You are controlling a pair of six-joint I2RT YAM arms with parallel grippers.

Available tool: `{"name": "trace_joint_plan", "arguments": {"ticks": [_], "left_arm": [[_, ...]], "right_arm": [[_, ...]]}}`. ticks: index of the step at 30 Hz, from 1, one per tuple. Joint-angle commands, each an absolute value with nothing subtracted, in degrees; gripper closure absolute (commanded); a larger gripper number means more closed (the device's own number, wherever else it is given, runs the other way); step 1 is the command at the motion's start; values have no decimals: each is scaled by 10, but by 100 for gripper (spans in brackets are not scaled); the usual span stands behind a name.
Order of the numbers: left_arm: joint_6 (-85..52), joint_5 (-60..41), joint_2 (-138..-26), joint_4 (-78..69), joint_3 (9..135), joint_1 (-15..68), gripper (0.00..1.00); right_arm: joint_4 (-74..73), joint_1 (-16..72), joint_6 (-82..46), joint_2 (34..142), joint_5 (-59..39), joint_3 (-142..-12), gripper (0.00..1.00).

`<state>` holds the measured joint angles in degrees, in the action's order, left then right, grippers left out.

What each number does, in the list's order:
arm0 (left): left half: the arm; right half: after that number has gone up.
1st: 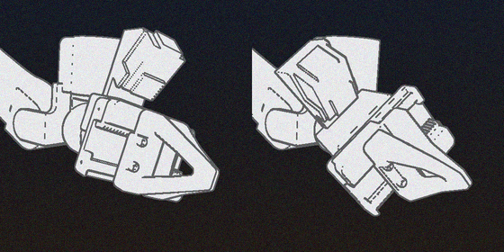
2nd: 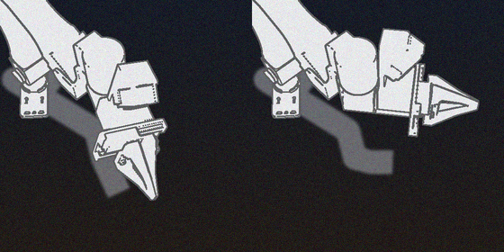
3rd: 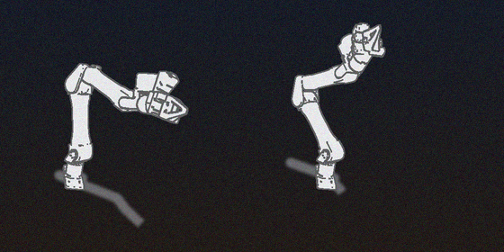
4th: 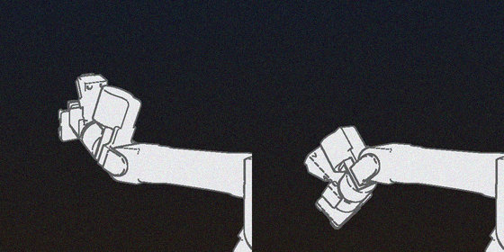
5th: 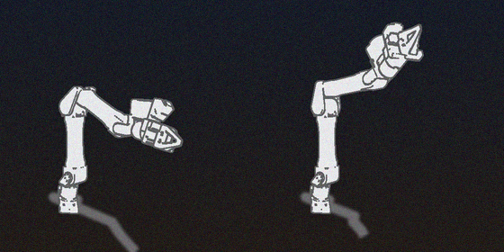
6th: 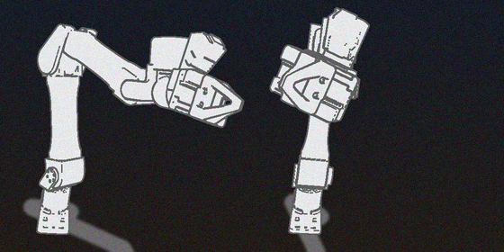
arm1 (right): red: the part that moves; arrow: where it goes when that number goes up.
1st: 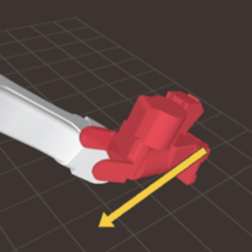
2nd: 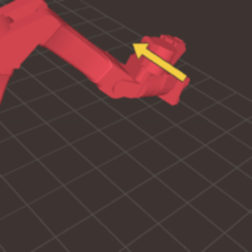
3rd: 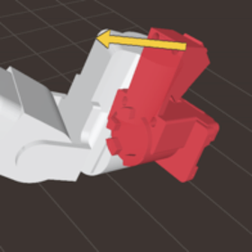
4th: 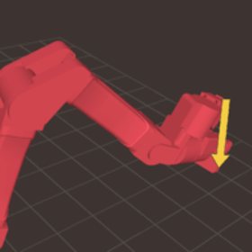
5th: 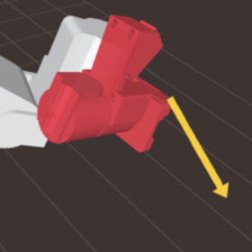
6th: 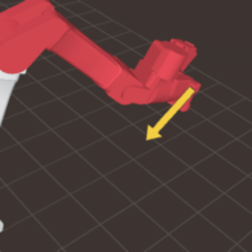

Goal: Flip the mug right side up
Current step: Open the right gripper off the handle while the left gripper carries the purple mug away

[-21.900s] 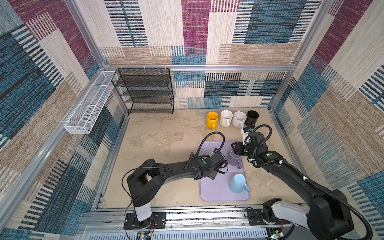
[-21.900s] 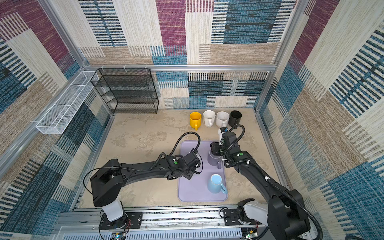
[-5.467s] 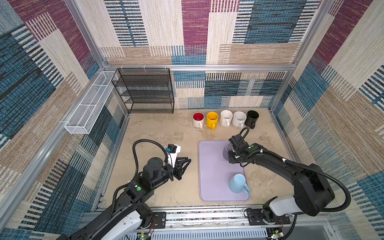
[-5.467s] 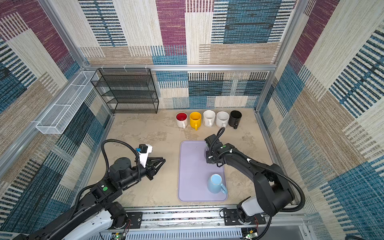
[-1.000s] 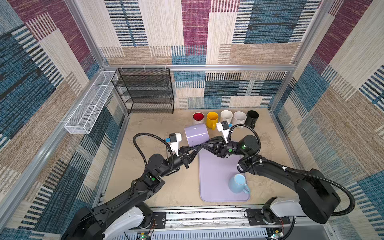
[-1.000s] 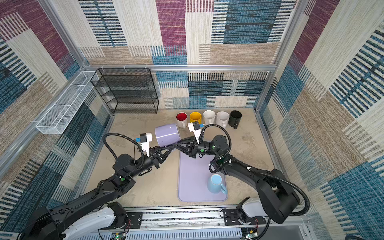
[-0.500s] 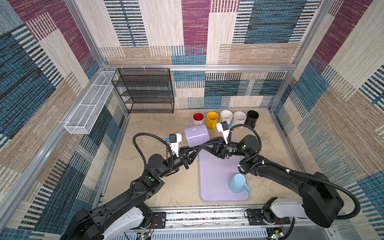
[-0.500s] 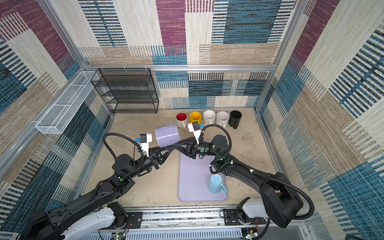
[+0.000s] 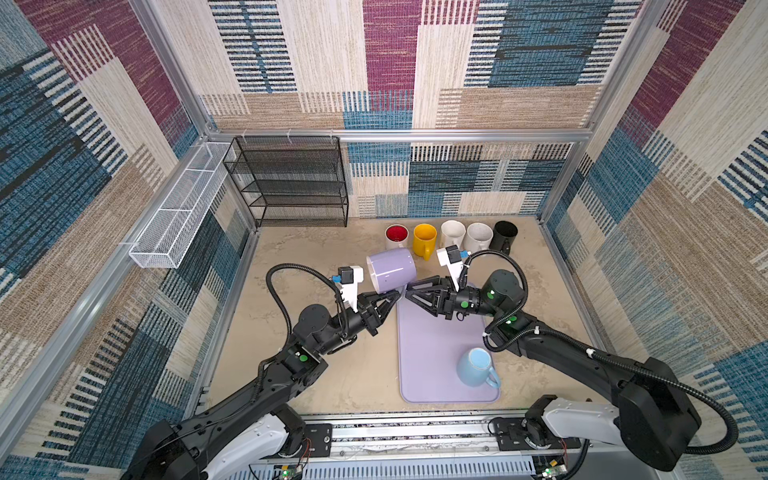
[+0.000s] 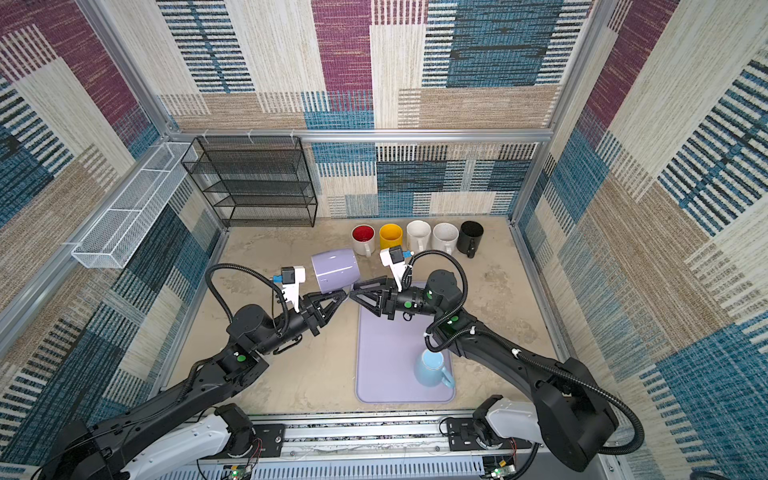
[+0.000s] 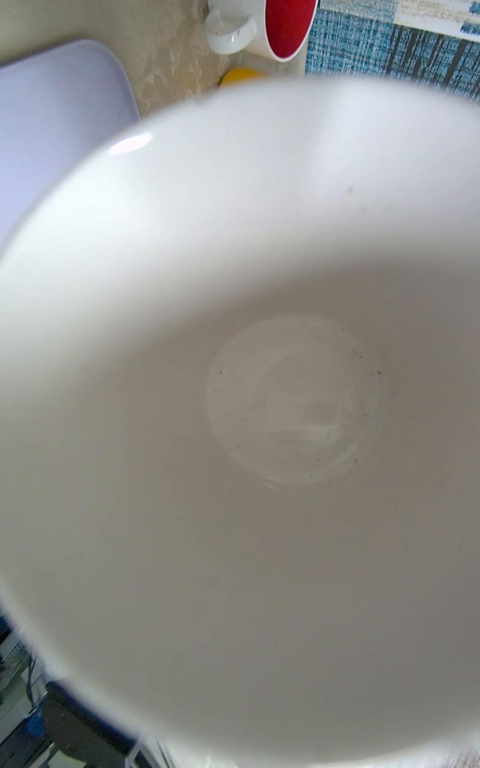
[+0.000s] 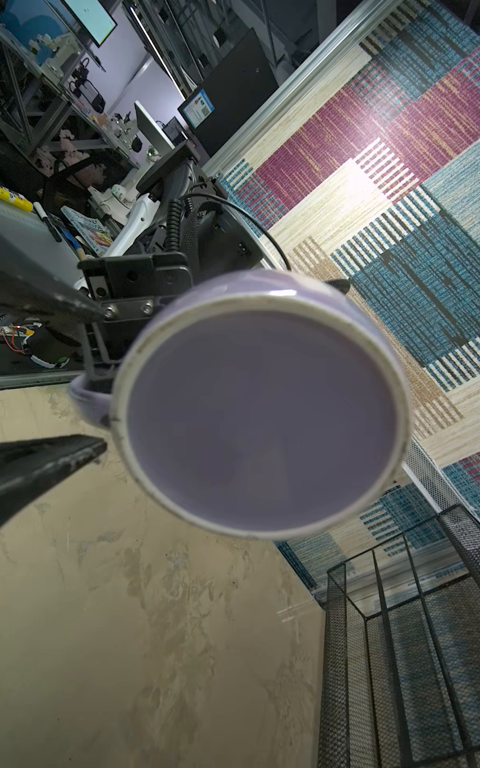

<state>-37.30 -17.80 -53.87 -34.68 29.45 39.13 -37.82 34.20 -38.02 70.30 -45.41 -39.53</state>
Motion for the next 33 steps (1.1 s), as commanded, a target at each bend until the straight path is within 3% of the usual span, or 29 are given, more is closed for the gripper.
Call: {"name": "trace_joint_plan", "arguments": {"ticks": [1,16,33], "left_arm": [[-342,-170,-535,-322,314,390,100],[-332,-146,-555,-165,349,377,100],[-303,-107,-641,-26,413,307,100]], "right_arm": [[-346,330,-372,687,-439,-384,51],[-203,279,-345,599,-380,-329,45],[-187,275,-355,588,-371,-301,45]]}}
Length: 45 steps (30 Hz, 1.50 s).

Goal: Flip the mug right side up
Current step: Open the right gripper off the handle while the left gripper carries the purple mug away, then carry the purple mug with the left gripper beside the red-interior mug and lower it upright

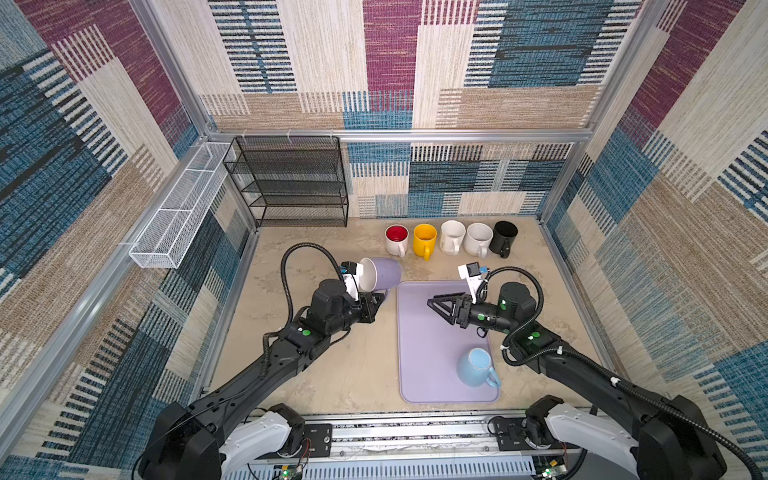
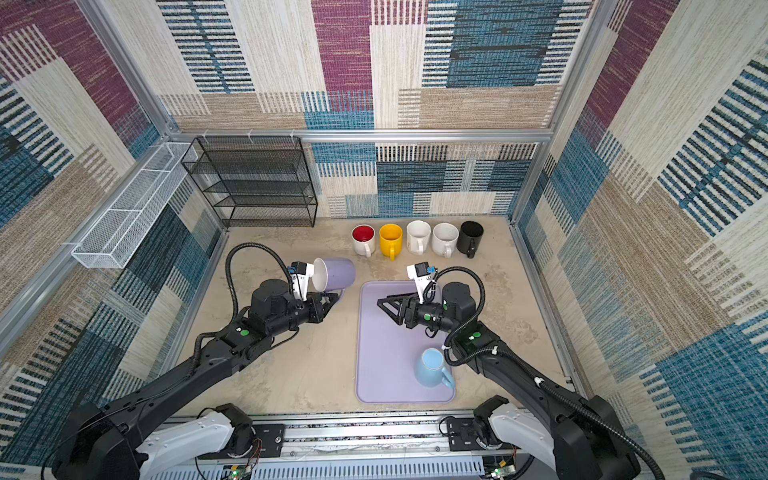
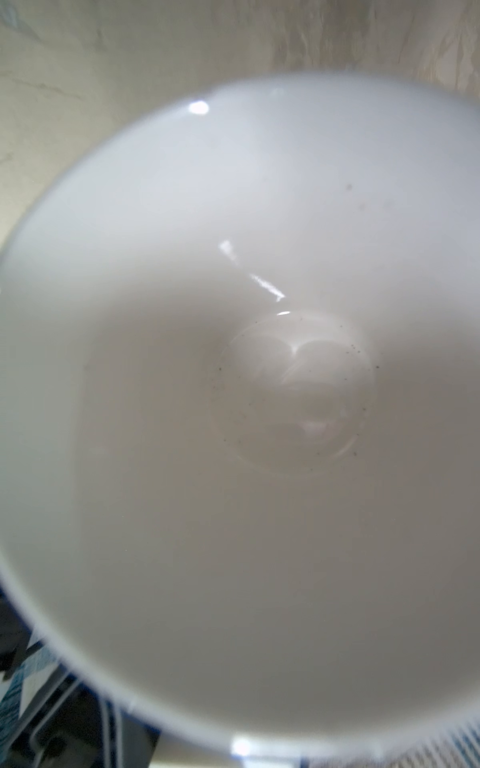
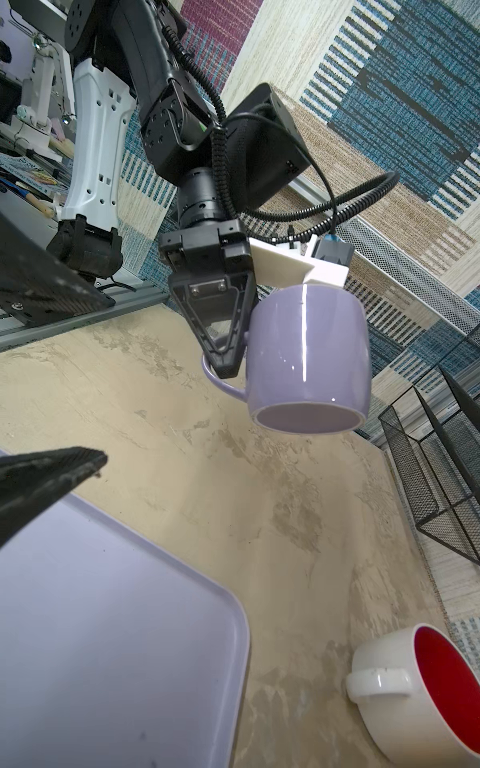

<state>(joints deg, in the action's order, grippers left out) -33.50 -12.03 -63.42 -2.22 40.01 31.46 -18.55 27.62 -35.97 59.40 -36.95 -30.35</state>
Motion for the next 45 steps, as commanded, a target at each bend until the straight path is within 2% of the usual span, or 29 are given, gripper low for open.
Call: {"name": "trace_joint_plan", "arguments": {"ticks": [1,14,24,29,35,40,45], "left_arm": [[-298,-102,-646,-19,418,303,100],[-198,-3,-717,108,511,279,100],[-167,26,-800,157,590,269,100],[-144,59,-874,195,650,263,100],[-127,53,-977,229,743,243,100],[-125,46,-1077,274,852,230,100],[-123,82,-1161,342,965,224,100]], "right_arm": [[-183,275,-354,584,-369,-300,45],[-140,272,-338,541,-359,-295,44],[-148,271,-352,531,-360,-273,43],[-131,271,-349,519,-353,-267,42],[-118,271,-352,497,-353,-257,42],[-110,271,-360,478,-354,-244,42],[-98,271,-363,453,-347,-232,42]]}}
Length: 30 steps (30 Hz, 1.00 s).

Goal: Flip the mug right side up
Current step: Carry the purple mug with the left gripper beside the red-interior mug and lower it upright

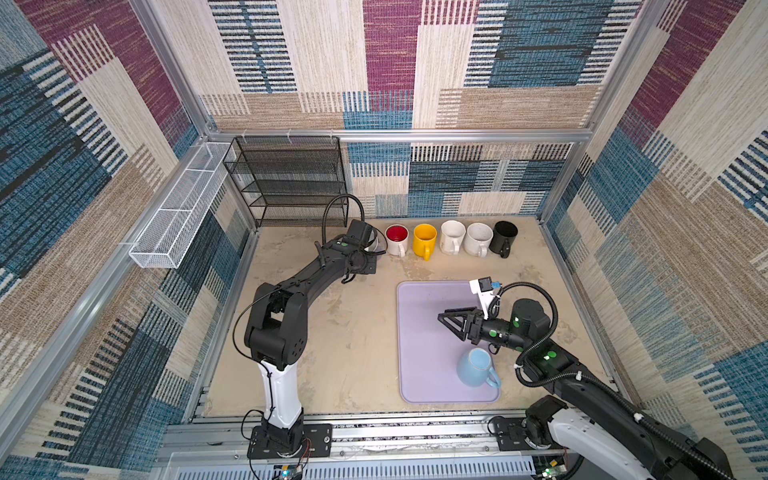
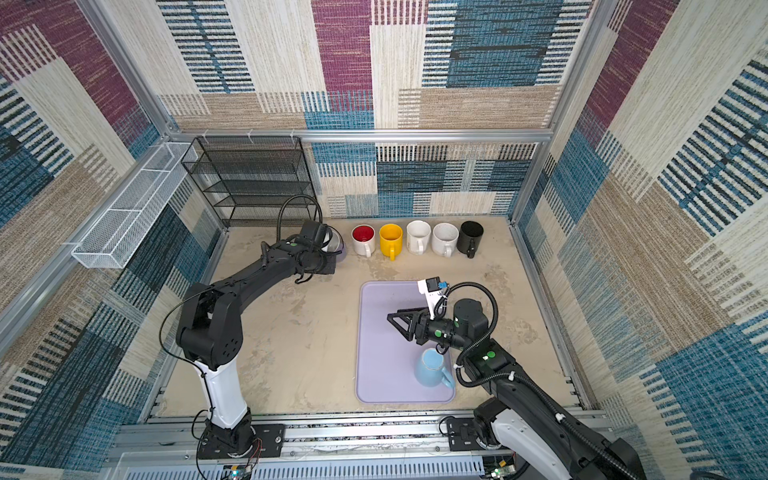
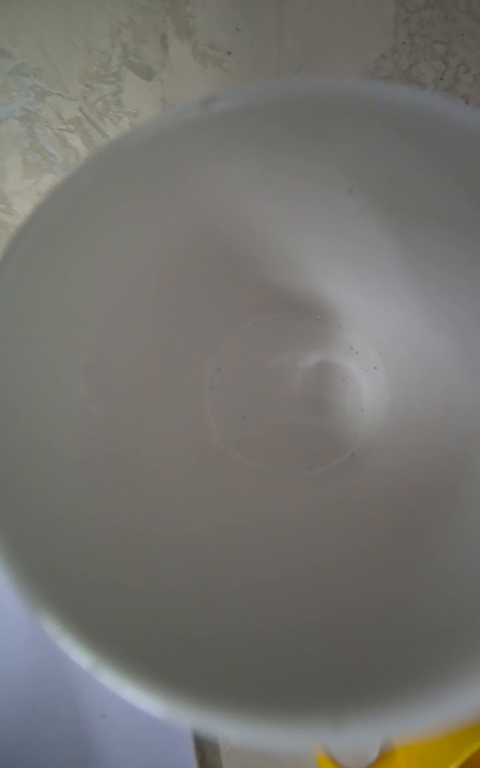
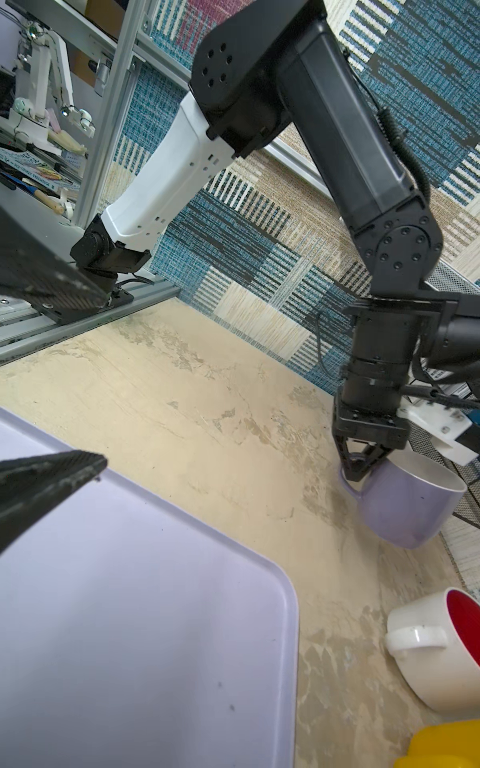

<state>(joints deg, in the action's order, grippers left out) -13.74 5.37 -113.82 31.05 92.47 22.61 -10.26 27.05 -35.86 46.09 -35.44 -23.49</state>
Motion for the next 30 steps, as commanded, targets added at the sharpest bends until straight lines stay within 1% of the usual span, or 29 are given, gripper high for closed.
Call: {"name": "trace_joint_plan", "arguments": {"ticks": [1,4,14,20,30], "left_arm": [[-123,88,-1178,358,988,224,100],[-125,98,-1219,398,1045,222,100],[-133,88,-1303,444,1154,221,100],[-127,97,-1351,495,1233,221,100],[-132,123,-1385,531,1293,220,100]], "right_arm": [[-94,271,-362,448,-345,-231,42],[-84,271,-361,437,-345,-227,42],[-68,271,-364,408,-344,-217,41],[-55,272,-364,389,-337,-214,41],[-45,271,-362,374,-334,-212,40]]}}
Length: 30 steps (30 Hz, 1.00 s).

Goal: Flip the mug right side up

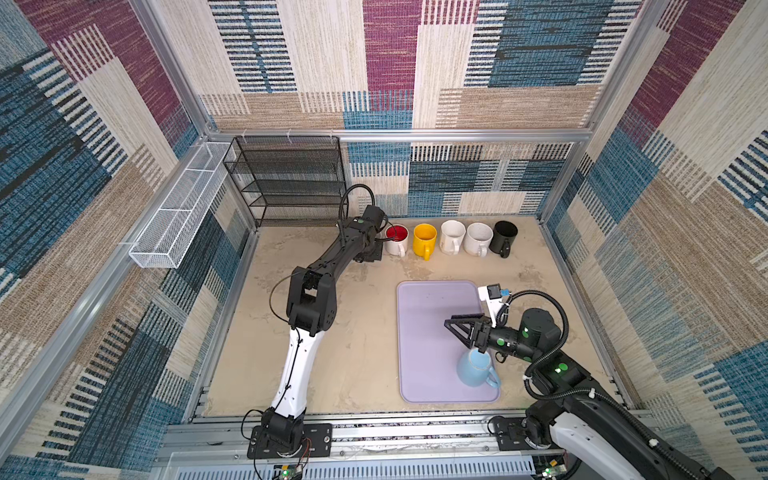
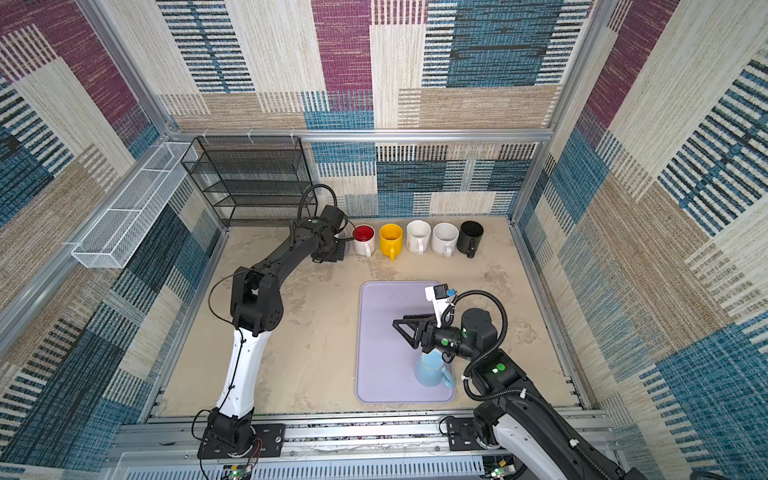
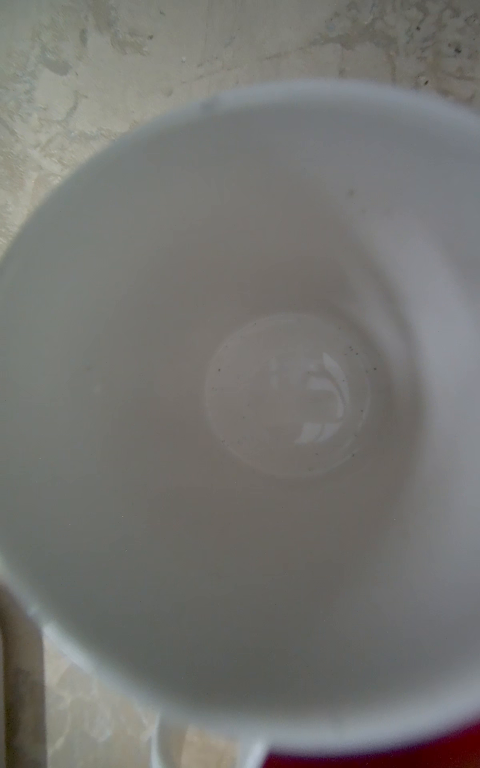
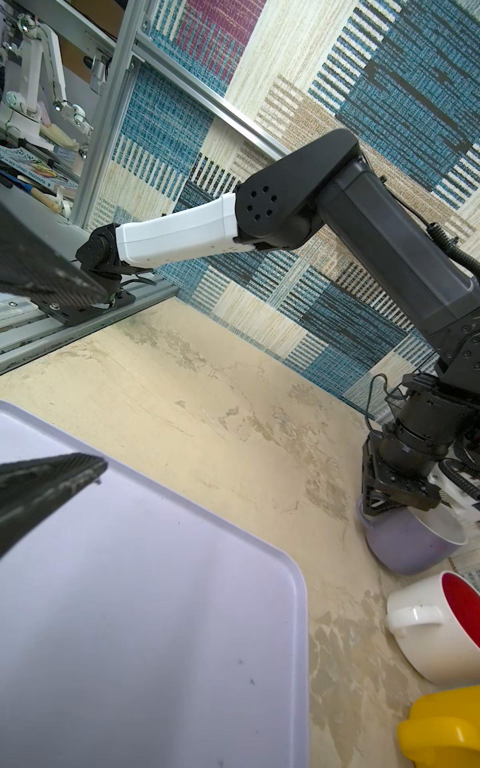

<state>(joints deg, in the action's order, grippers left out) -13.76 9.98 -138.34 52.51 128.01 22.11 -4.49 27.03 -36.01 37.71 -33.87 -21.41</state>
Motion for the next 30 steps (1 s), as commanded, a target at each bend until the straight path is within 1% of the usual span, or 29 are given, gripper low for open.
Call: {"name": "trace_joint_plan", "arguments": {"ticks": [1,12,30], "left_arm": [[-132,121,-1387,531,1294,220,100],[-130,118,-1426,562,1356,219,100],[-130,117,-1418,566,1352,219,100]], "right_arm": [[-45,271,-361,373,-334,-211,40],[-32,271,-359,358,-330,-212,40],[-31,271,-366,348,-326,-208,39]]}}
